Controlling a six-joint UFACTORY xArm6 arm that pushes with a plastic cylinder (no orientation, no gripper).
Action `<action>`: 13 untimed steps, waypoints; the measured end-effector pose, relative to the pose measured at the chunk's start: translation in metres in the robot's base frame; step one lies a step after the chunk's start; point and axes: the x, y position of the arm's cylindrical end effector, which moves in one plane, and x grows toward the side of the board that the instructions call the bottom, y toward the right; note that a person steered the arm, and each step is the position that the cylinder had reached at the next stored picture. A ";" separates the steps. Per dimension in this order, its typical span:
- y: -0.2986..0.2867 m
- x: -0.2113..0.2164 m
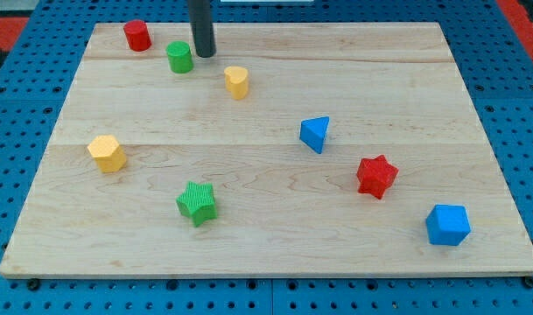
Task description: Slide the green star to the center
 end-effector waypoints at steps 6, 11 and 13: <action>0.299 0.113; 0.338 0.353; 0.235 0.352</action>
